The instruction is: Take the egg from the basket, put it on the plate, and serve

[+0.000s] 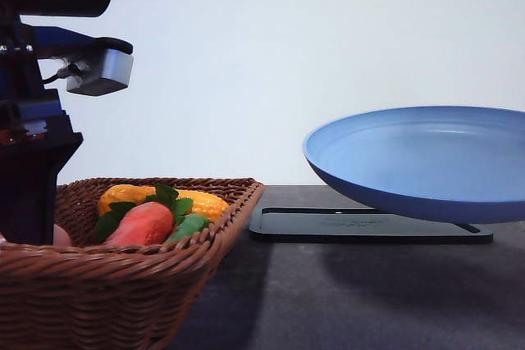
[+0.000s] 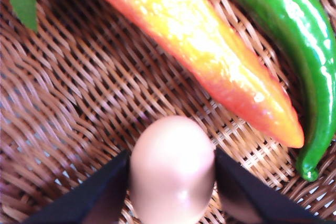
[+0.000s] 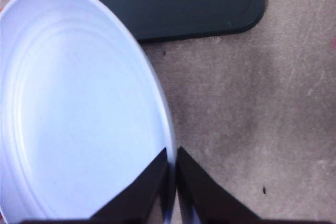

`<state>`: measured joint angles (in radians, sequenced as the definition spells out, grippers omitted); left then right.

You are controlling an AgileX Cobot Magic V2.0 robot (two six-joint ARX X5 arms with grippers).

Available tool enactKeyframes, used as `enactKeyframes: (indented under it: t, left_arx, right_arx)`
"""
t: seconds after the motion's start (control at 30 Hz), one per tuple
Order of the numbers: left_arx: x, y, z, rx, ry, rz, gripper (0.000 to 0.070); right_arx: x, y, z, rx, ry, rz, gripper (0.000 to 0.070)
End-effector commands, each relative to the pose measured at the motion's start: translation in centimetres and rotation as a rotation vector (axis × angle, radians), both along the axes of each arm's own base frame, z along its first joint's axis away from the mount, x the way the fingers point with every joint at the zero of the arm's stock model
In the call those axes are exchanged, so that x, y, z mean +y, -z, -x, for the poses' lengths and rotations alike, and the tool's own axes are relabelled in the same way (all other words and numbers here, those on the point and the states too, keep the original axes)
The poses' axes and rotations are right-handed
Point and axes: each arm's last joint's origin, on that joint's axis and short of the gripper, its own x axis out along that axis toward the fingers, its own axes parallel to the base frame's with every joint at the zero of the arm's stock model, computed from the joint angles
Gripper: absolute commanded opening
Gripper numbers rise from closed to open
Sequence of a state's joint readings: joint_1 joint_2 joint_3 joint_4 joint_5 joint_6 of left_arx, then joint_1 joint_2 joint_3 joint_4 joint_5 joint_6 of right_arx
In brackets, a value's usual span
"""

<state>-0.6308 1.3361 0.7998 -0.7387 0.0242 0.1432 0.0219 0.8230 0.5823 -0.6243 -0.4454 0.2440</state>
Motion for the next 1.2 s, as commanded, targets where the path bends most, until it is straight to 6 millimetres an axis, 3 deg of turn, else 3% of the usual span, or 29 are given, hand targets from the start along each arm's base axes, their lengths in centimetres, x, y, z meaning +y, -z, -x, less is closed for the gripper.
enactKeyframes:
  t: [0.0,0.2,0.43,0.67,0.8,0.97,1.17]
  left_arx:
    - [-0.3,0.0,-0.2,-0.001,0.011,-0.005,0.0159]
    - [-0.4,-0.8,-0.4,0.004,0.011,-0.008,0.0151]
    - [-1.6,-5.2,-1.4,-0.051,0.017,0.062,0.0151]
    - [-4.7,-10.6,-1.8,-0.113,0.099,0.386,0.0151]
    - [-7.2,-12.5,-1.2,-0.178,0.211,0.583,0.0151]
    - [-10.5,-13.1,0.3,-0.245,0.340,0.696,0.0151]
    - [-14.0,-10.9,1.2,-0.197,0.421,0.688,0.0151]
  right_arx:
    - [0.0,-0.4,-0.2,-0.016,0.002,-0.011,0.0000]
    - [0.0,-0.5,-0.2,-0.016,0.001,-0.013,0.0000]
    - [0.1,-0.4,-0.2,-0.012,-0.003,-0.018,0.0000]
    - [0.3,-0.5,-0.1,-0.004,-0.059,-0.094,0.0000]
    - [0.5,-0.5,-0.1,0.005,-0.081,-0.133,0.0000]
    - [0.7,-0.4,0.1,0.027,-0.102,-0.138,0.0000]
    - [1.1,-0.3,0.4,0.059,-0.127,-0.137,0.0000]
